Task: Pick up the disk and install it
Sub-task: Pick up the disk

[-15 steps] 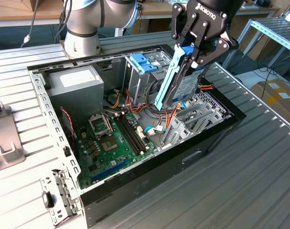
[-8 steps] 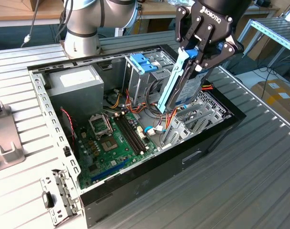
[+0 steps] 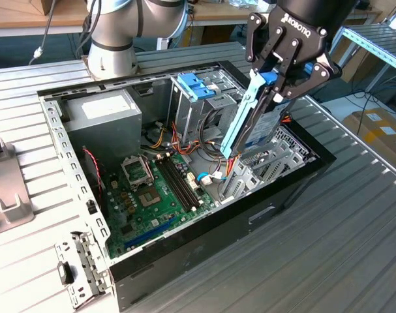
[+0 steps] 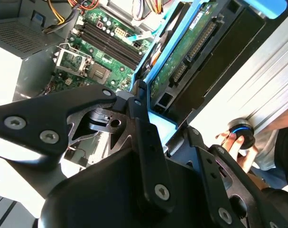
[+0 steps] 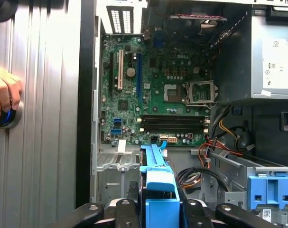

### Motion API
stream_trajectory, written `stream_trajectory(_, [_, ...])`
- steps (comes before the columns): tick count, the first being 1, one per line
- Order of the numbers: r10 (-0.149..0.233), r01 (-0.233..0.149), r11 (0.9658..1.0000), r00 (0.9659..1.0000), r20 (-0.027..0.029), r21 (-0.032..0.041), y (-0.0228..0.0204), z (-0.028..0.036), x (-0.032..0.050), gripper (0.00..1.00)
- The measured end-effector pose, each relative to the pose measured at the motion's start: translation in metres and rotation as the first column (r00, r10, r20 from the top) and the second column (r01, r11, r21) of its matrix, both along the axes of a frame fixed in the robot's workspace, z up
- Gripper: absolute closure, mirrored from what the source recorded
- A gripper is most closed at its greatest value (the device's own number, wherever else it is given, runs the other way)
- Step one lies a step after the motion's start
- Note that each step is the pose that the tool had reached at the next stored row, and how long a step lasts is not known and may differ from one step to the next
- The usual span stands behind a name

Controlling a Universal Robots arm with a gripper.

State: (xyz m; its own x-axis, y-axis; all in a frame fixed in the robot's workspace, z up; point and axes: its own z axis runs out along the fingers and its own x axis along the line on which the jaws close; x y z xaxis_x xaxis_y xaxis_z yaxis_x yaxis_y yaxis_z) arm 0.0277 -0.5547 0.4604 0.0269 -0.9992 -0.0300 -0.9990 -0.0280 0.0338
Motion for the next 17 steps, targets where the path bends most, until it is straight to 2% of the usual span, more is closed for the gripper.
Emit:
stream_trajectory(3, [0.0,0.0,1.0,1.0,0.0,0.0,-0.0036,-0.0003,0.0026,0.63])
stream_trajectory(4, [0.0,0.0,1.0,1.0,0.0,-0.0001,-0.0074,-0.0005,0.0041,0.63])
stream_trajectory(9, [0.0,0.0,1.0,1.0,0.0,-0.0001,-0.0149,-0.0008,0.0078,0.63])
stream_trajectory(14, [0.0,0.0,1.0,1.0,-0.0001,0.0003,-0.0177,-0.001,0.0151,0.63])
stream_trajectory(15, [0.0,0.0,1.0,1.0,-0.0001,0.0014,-0.0182,-0.0009,0.0168,0.63])
stream_trajectory(17, [0.0,0.0,0.9999,1.0,-0.0001,0.0149,-0.0211,-0.001,0.0216,0.63])
